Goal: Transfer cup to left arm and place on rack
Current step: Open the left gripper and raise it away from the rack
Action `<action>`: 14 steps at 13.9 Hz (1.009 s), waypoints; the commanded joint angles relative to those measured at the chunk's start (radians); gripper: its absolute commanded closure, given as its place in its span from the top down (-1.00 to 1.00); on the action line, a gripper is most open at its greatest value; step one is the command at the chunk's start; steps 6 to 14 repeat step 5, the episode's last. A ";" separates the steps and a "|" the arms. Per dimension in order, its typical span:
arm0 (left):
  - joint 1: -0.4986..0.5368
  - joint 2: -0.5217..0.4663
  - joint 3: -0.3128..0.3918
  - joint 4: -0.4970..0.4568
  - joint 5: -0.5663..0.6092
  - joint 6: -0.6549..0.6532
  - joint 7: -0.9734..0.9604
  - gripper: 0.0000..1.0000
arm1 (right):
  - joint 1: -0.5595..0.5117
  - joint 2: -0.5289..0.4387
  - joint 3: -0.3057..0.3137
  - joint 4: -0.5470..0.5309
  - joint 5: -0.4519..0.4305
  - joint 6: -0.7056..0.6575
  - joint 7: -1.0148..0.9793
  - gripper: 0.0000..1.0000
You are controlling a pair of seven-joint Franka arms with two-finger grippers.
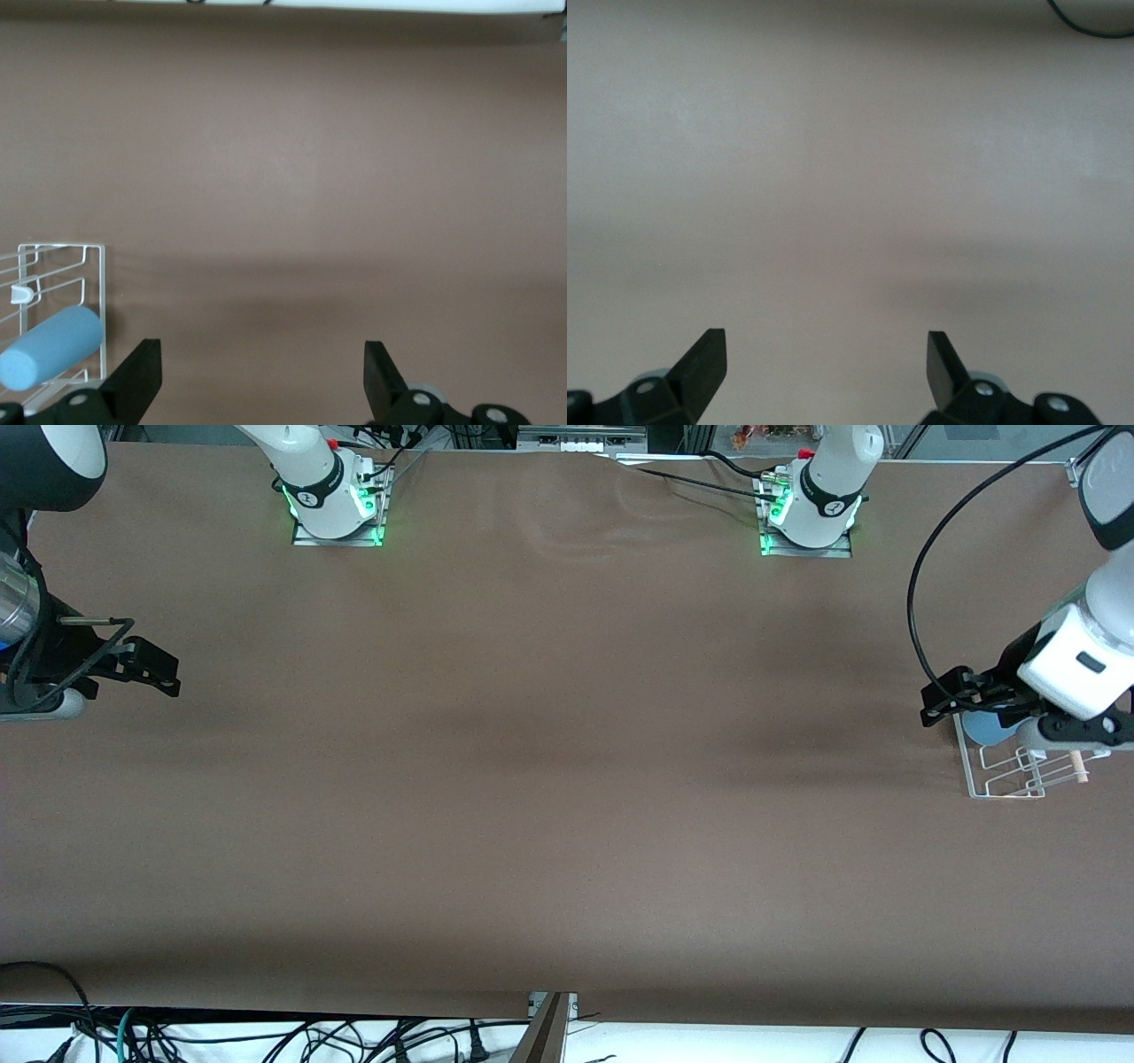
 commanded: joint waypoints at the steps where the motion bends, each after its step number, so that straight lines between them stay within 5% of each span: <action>1: -0.044 -0.127 0.022 -0.196 -0.017 0.024 -0.021 1.00 | -0.007 -0.007 0.006 0.001 -0.004 -0.011 -0.009 1.00; 14: -0.050 -0.130 0.050 -0.190 -0.019 -0.019 -0.007 1.00 | -0.007 -0.007 0.006 0.001 -0.004 -0.011 -0.009 1.00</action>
